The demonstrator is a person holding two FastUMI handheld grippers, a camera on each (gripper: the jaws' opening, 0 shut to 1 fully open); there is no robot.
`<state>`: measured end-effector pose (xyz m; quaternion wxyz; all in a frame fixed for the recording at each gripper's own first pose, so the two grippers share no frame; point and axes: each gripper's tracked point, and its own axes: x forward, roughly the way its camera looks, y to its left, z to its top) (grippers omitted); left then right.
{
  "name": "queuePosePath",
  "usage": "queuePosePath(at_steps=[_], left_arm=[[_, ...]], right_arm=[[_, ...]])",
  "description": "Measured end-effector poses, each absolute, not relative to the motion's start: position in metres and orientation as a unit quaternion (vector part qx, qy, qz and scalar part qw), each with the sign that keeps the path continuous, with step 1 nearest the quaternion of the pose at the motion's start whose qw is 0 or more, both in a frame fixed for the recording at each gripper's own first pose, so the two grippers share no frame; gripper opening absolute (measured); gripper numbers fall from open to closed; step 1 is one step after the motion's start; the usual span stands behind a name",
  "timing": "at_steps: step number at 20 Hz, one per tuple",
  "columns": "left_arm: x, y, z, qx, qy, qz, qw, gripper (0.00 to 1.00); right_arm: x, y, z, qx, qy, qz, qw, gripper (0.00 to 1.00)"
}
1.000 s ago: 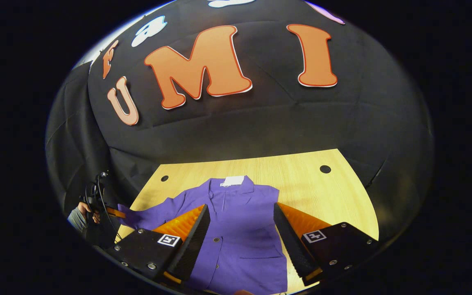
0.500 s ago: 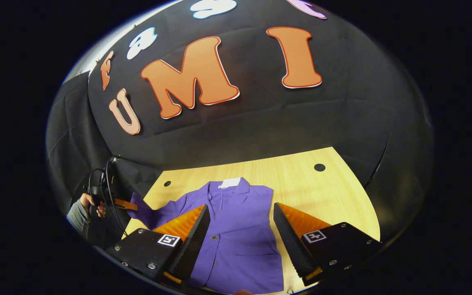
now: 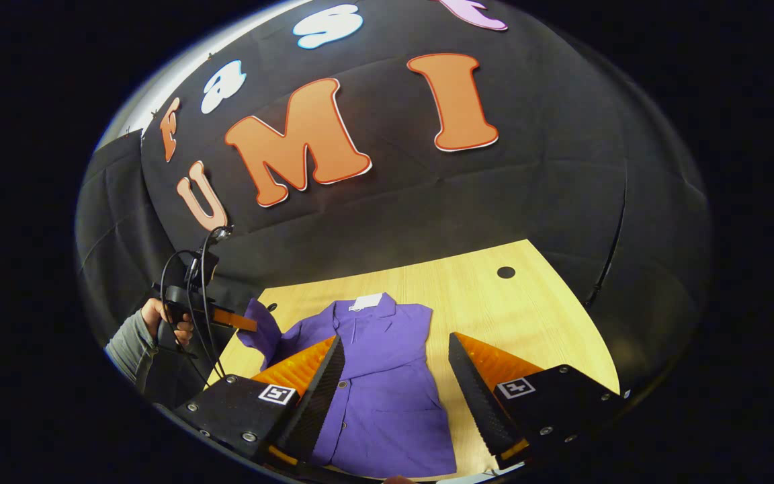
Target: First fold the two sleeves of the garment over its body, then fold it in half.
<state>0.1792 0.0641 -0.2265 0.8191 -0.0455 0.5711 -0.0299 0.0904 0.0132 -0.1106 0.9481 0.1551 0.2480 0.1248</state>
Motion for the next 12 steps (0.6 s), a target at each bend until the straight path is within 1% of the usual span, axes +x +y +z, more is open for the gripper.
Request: queuePosePath(at_steps=[7,12], left_arm=[[0.209,-0.022,-0.220,-0.015,0.574,-0.076,0.815,0.12],[0.227,-0.083,-0.234,0.025,0.576,-0.113,0.809,0.12]], right_arm=[[0.076,-0.024,-0.113,0.184,0.240,0.098,0.948,0.93],[0.067,-0.054,-0.121,0.206,0.240,0.069,0.946,0.93]])
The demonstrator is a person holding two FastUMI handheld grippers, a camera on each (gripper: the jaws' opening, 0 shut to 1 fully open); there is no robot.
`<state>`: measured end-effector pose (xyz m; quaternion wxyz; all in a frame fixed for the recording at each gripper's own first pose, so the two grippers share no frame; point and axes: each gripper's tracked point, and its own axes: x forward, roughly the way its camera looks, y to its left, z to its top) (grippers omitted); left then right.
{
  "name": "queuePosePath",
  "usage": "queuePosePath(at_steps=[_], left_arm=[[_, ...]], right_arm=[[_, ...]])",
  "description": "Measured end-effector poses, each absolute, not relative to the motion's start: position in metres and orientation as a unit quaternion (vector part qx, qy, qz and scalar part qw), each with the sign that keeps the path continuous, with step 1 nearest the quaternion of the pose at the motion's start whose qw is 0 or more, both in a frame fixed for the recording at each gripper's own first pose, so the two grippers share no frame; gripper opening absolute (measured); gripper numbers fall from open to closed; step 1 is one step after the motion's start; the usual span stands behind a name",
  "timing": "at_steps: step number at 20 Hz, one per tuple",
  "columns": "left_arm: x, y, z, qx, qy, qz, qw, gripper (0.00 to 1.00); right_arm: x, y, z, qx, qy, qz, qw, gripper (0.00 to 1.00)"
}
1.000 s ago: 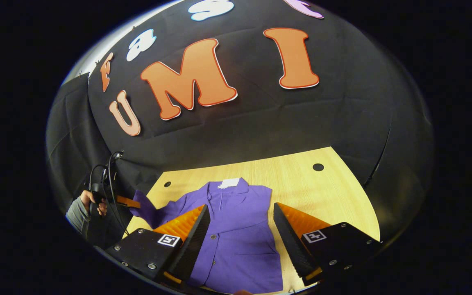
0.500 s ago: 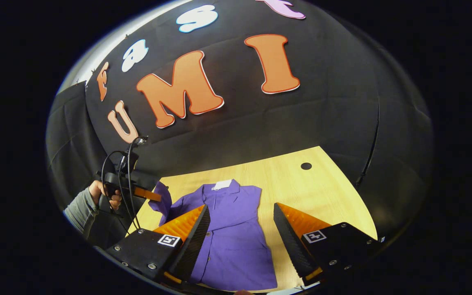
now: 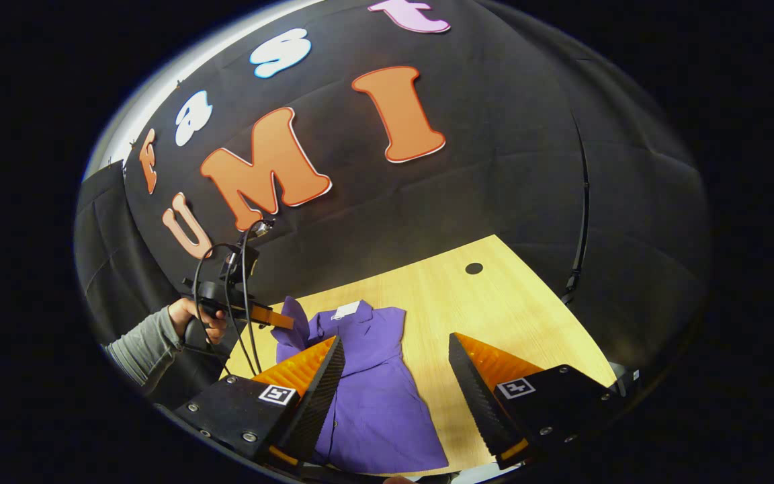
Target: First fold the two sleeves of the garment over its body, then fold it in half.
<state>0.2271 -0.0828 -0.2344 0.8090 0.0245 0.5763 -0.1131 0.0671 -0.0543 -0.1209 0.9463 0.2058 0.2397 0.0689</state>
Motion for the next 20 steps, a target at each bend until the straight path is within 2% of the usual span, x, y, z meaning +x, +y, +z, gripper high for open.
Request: queuePosePath(at_steps=[7,11,12,16,17,20], left_arm=[[0.250,-0.130,-0.265,0.020,0.570,-0.115,0.813,0.13],[0.256,-0.155,-0.267,0.005,0.558,-0.138,0.818,0.15],[0.255,-0.159,-0.265,0.003,0.555,-0.145,0.819,0.23],[0.252,-0.165,-0.256,0.020,0.534,-0.161,0.830,0.89],[0.251,-0.164,-0.253,0.023,0.528,-0.160,0.834,0.94],[0.242,-0.161,-0.244,0.004,0.511,-0.154,0.845,0.96]], right_arm=[[0.058,-0.075,-0.122,0.218,0.245,0.035,0.944,0.93],[0.055,-0.083,-0.122,0.216,0.247,0.029,0.944,0.93],[0.054,-0.084,-0.123,0.215,0.248,0.026,0.944,0.93],[0.052,-0.085,-0.124,0.216,0.251,0.027,0.943,0.93],[0.052,-0.085,-0.125,0.214,0.251,0.026,0.944,0.93],[0.051,-0.085,-0.127,0.207,0.252,0.030,0.945,0.93]])
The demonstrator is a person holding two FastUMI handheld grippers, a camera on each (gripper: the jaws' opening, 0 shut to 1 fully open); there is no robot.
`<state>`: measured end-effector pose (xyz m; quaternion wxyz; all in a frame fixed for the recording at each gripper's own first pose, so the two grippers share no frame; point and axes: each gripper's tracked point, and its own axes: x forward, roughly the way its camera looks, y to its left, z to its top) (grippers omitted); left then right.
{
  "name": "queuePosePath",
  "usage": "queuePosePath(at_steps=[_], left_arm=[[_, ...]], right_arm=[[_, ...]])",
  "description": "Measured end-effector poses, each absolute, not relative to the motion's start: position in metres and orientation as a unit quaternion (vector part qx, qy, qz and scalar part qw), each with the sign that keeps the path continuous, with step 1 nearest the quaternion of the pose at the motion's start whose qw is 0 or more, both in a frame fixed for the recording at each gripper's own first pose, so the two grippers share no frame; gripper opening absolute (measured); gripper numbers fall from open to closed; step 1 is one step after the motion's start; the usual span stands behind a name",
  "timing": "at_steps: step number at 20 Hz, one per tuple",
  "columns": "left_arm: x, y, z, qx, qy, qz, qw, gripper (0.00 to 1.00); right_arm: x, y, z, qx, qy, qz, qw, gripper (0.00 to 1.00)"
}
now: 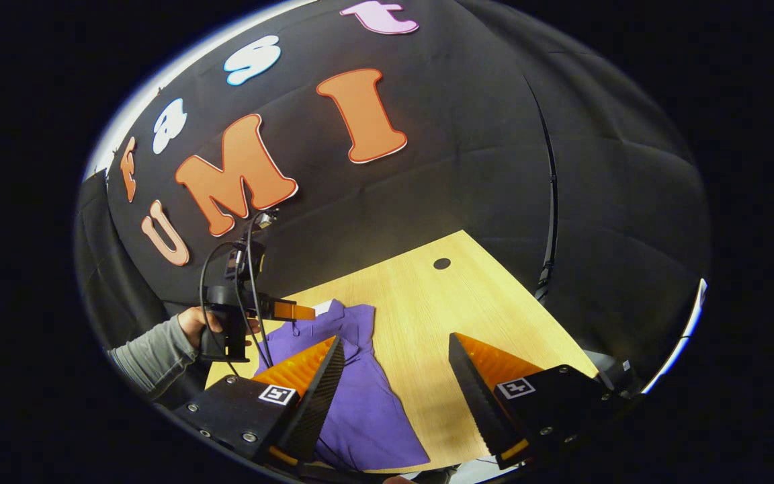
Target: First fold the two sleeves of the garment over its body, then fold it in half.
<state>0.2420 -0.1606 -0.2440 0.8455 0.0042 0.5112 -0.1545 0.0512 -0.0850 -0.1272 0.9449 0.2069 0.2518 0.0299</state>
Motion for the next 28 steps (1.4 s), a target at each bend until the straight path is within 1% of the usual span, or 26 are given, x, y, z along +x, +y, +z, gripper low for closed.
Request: queuePosePath(at_steps=[3,7,10,15,20,25,27,28], left_arm=[[0.238,-0.147,-0.222,-0.003,0.456,-0.140,0.879,0.98],[0.216,-0.121,-0.170,-0.008,0.378,-0.114,0.919,0.98],[0.193,-0.096,-0.136,-0.023,0.319,-0.078,0.944,0.98],[0.142,-0.041,-0.073,-0.023,0.214,-0.013,0.976,0.98],[0.077,0.001,-0.033,0.011,0.122,0.044,0.992,0.96],[0.005,0.041,-0.018,0.024,0.079,0.109,0.991,0.96],[-0.011,0.054,-0.033,0.027,0.089,0.128,0.987,0.96],[-0.017,0.058,-0.049,0.026,0.110,0.134,0.984,0.96]], right_arm=[[0.050,-0.081,-0.132,0.191,0.254,0.036,0.948,0.93],[0.050,-0.071,-0.132,0.179,0.246,0.050,0.951,0.93],[0.051,-0.064,-0.130,0.161,0.234,0.062,0.957,0.93],[0.045,-0.040,-0.124,0.117,0.205,0.100,0.967,0.93],[0.037,-0.020,-0.131,0.089,0.190,0.129,0.969,0.93],[0.020,-0.012,-0.145,0.048,0.183,0.144,0.971,0.93],[0.009,-0.010,-0.164,0.021,0.205,0.150,0.967,0.93],[0.003,-0.008,-0.174,0.012,0.219,0.152,0.964,0.93]])
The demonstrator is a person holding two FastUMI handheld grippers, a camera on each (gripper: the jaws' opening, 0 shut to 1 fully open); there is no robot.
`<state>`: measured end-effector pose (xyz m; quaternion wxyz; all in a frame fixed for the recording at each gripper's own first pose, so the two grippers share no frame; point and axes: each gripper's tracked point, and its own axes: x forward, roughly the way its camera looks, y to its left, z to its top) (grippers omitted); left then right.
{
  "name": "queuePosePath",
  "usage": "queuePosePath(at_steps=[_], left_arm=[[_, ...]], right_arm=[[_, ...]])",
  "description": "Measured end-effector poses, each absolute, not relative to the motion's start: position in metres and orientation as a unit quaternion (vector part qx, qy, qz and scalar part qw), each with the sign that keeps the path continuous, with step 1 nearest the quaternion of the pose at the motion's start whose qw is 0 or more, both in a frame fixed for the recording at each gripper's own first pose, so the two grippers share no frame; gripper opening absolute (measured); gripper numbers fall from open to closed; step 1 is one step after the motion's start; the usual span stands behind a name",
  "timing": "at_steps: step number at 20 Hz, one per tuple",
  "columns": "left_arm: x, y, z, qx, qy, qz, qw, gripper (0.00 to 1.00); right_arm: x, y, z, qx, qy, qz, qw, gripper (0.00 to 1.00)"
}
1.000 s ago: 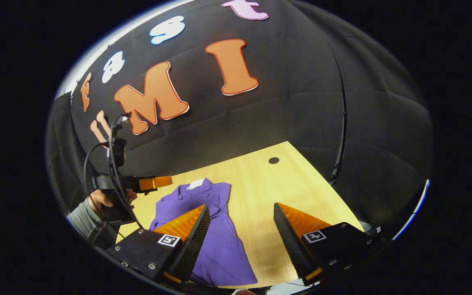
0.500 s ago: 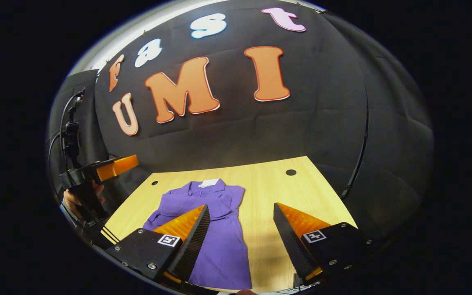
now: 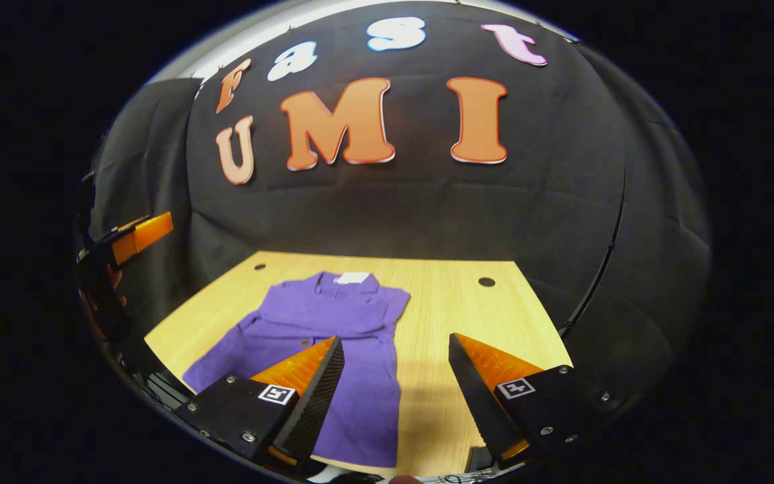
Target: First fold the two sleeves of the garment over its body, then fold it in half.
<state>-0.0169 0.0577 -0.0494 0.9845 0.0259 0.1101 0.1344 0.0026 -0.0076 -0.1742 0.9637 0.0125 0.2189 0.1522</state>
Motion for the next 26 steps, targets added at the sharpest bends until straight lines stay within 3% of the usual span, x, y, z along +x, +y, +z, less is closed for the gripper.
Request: queuePosePath(at_steps=[7,13,20,26], left_arm=[[-0.083,0.074,-0.173,-0.022,0.289,0.119,0.950,0.96],[-0.140,0.087,-0.277,-0.061,0.463,0.107,0.878,0.97],[-0.172,0.096,-0.349,-0.094,0.604,0.086,0.787,0.98],[-0.194,0.104,-0.386,-0.102,0.682,0.066,0.721,0.98]], right_arm=[[-0.043,0.004,-0.257,0.015,0.360,0.165,0.918,0.94],[-0.069,0.015,-0.323,0.017,0.456,0.164,0.874,0.94],[-0.085,0.023,-0.363,0.010,0.538,0.158,0.828,0.94],[-0.095,0.022,-0.382,0.007,0.587,0.140,0.797,0.94]])
